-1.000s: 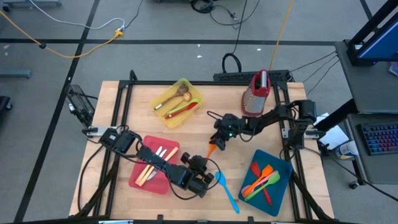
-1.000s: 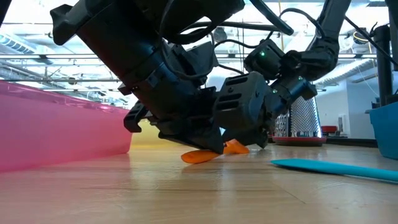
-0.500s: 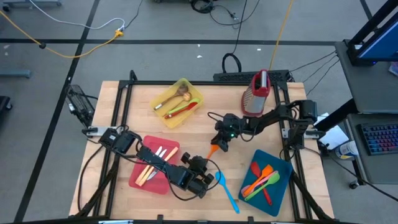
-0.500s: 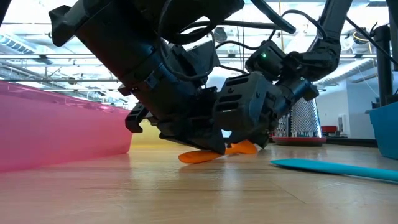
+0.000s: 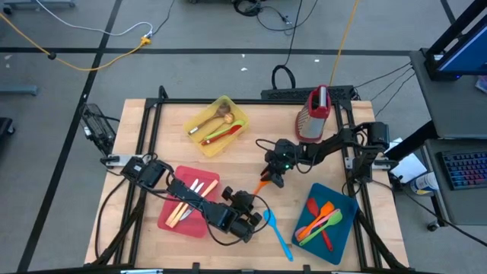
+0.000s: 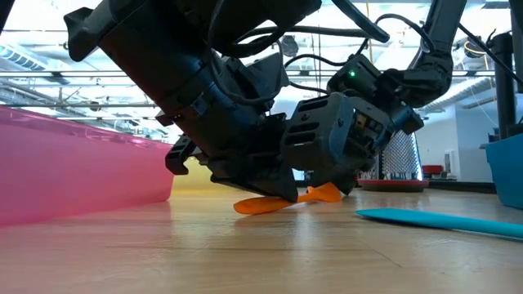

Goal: Pick & Place Kitchen Items
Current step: Put the orange baking spatula into the blue bin

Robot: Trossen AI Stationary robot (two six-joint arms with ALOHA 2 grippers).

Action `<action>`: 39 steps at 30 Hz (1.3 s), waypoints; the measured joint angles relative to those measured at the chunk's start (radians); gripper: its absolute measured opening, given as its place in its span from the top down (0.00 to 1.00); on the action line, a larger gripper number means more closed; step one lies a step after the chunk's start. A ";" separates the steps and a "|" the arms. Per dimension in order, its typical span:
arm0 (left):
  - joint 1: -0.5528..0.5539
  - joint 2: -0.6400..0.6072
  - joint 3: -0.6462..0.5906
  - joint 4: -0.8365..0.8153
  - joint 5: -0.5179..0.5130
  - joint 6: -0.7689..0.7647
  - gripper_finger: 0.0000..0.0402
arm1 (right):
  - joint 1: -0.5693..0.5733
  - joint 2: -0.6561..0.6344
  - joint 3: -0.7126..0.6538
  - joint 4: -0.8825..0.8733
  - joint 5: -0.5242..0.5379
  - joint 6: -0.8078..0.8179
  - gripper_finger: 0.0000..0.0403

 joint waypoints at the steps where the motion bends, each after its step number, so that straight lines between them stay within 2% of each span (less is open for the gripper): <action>1: 0.000 0.000 0.000 0.000 0.000 0.000 0.91 | 0.000 0.000 0.000 0.000 -0.003 -0.005 0.64; 4: 0.000 0.000 0.000 0.000 0.000 -0.001 0.91 | 0.000 0.000 0.000 0.000 -0.003 -0.010 0.64; 7: 0.000 0.000 0.000 -0.001 -0.001 -0.001 0.91 | 0.005 0.000 0.000 -0.001 -0.004 -0.011 0.68; 16: -0.002 -0.006 -0.001 -0.002 0.002 0.001 0.91 | 0.035 0.000 0.000 0.002 -0.011 -0.020 0.97; 22: -0.003 -0.007 -0.001 -0.002 0.001 0.006 0.91 | 0.039 0.000 0.000 0.002 -0.011 -0.015 0.97; 26: -0.005 -0.047 -0.003 -0.028 0.027 0.016 0.91 | 0.046 -0.032 0.000 -0.023 -0.039 0.033 0.98; 29: -0.007 -0.095 -0.005 -0.062 0.006 0.049 0.91 | 0.062 -0.078 -0.001 -0.064 -0.050 0.060 0.99; 34: -0.004 -0.152 -0.004 -0.074 -0.039 0.092 0.91 | 0.136 -0.171 -0.003 -0.124 -0.037 0.063 0.99; 39: -0.007 -0.169 -0.005 -0.059 -0.055 0.121 0.91 | 0.253 -0.286 -0.003 -0.241 0.050 0.089 0.99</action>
